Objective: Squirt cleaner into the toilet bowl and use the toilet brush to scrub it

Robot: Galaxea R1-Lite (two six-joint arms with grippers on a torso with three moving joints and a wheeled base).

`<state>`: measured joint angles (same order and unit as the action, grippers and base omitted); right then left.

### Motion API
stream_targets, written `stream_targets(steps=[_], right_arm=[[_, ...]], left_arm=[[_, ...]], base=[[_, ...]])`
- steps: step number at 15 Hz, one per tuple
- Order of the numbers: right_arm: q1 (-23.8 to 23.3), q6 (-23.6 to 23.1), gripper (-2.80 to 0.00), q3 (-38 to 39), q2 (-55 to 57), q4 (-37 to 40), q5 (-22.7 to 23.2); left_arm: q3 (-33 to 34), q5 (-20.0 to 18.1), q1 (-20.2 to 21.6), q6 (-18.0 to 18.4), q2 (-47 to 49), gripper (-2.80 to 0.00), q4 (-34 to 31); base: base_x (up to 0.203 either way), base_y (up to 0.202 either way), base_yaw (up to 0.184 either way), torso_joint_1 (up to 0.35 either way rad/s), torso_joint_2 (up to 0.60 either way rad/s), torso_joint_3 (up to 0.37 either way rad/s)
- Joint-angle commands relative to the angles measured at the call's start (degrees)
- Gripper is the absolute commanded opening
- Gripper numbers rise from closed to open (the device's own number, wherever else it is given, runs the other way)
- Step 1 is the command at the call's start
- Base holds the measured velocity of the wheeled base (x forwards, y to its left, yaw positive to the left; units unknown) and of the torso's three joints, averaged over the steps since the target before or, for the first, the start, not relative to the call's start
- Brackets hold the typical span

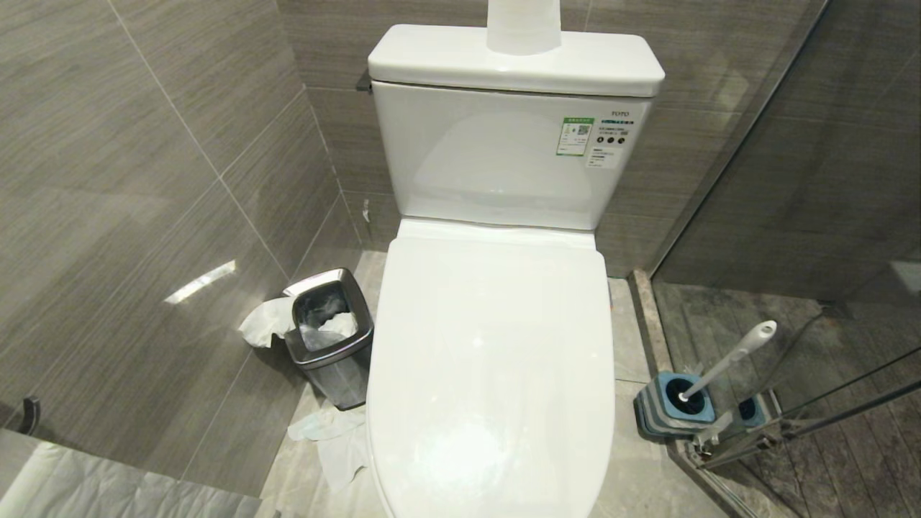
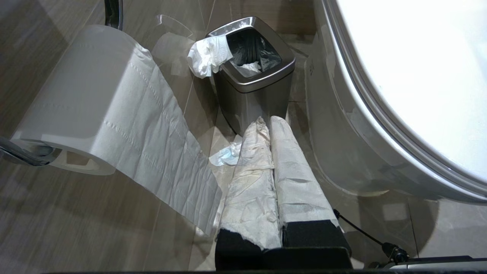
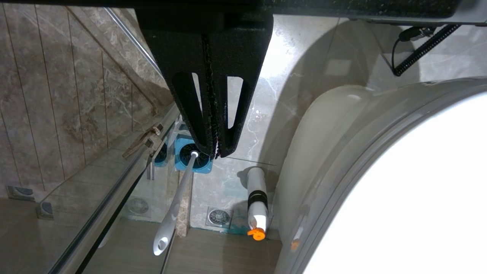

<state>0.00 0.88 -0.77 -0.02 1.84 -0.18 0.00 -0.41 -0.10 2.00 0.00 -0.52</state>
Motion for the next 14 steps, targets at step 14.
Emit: stream_targets(steps=[14], right_arm=[[0.0,-0.1,-2.8,0.1,0.0,0.0,0.1]], left_arm=[[0.1,0.0,0.0,0.0,0.0,-2.8,0.0]], base=[[0.0,0.0,0.0,0.0,0.0,0.0]])
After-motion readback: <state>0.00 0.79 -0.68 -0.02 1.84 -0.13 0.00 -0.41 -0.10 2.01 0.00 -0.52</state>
